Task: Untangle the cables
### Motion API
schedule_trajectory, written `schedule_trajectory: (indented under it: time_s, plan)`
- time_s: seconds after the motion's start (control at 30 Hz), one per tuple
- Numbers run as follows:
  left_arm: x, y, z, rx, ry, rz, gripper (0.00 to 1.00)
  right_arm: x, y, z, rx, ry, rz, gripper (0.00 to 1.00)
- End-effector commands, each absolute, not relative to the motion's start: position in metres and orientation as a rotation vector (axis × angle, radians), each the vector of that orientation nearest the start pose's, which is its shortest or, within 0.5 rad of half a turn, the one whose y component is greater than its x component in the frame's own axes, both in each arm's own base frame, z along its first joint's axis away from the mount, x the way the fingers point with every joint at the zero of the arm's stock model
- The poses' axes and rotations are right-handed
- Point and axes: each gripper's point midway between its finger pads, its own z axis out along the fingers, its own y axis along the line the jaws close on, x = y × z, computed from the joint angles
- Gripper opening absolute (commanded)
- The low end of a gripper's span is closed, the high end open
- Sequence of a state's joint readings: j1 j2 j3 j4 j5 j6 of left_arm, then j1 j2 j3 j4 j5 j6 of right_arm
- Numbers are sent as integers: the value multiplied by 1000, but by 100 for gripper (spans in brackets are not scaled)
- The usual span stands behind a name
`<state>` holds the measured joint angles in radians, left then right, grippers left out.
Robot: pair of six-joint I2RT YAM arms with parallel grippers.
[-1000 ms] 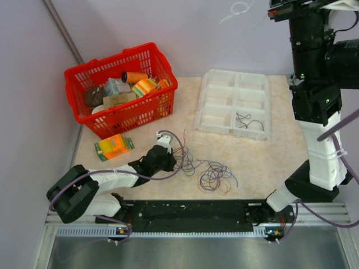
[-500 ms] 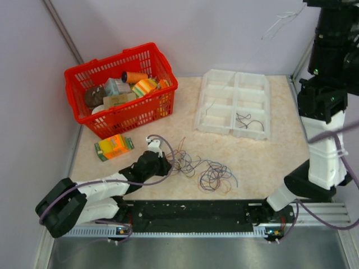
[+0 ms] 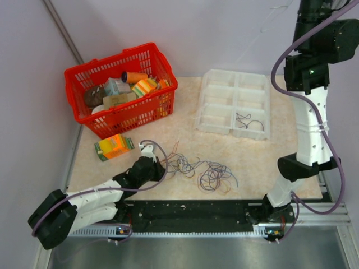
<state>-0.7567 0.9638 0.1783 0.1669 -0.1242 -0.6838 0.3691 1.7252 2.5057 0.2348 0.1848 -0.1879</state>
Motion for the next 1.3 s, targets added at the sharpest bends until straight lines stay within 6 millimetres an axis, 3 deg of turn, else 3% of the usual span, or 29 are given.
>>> schedule_trajectory:
  time_s: [0.0, 0.1, 0.27, 0.4, 0.47, 0.87, 1.0, 1.27]
  plan:
    - [195, -188, 28, -20, 2258, -670, 0, 335, 68, 789, 67, 529, 132, 0]
    - [193, -187, 27, -26, 2267, -672, 0, 344, 71, 781, 42, 532, 100, 0]
    - [190, -186, 28, -18, 2247, -698, 0, 393, 52, 767, 46, 577, 29, 0]
    - [197, -191, 33, -16, 2227, -698, 0, 382, 69, 754, 0, 614, 159, 0]
    - [198, -196, 30, 9, 2264, -690, 0, 384, 74, 738, 9, 658, 222, 0]
    - [196, -205, 20, 73, 2318, -694, 0, 412, 109, 690, -105, 845, 346, 0]
    - [196, -204, 25, 68, 2294, -703, 0, 424, 119, 660, -117, 907, 406, 0]
    - [195, -202, 26, 66, 2285, -708, 0, 455, 142, 579, -124, 1068, 514, 0]
